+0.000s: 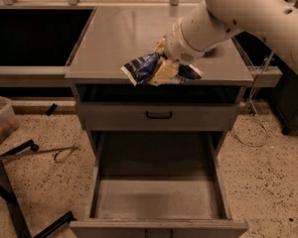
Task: Place blue chip bag into middle drawer
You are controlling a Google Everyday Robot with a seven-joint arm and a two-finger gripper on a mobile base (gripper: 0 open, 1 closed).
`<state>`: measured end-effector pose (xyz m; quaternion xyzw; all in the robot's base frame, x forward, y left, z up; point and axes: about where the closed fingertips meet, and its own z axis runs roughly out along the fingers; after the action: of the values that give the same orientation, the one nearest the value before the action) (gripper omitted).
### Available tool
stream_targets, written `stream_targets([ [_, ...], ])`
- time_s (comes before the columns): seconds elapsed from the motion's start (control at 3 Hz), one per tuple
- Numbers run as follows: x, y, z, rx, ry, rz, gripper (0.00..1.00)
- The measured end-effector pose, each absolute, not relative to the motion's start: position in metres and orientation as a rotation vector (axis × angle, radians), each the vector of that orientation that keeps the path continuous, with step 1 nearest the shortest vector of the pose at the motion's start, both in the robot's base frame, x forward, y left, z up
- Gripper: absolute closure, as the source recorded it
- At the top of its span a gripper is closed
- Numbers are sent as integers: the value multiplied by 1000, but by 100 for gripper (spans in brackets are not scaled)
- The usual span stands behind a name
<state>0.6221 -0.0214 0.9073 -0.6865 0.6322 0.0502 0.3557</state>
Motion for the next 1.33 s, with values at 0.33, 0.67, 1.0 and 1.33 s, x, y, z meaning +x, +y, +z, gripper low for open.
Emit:
stream_targets([
  [0.33,628,-15,885,-1784,1655,177,100],
  [0.67,614,-11,834,-1784,1616,301,100],
  [1.0,572,-38,773,-1796,1570,422,100],
  [1.33,522,-68,732,-1776,1545,482,100],
])
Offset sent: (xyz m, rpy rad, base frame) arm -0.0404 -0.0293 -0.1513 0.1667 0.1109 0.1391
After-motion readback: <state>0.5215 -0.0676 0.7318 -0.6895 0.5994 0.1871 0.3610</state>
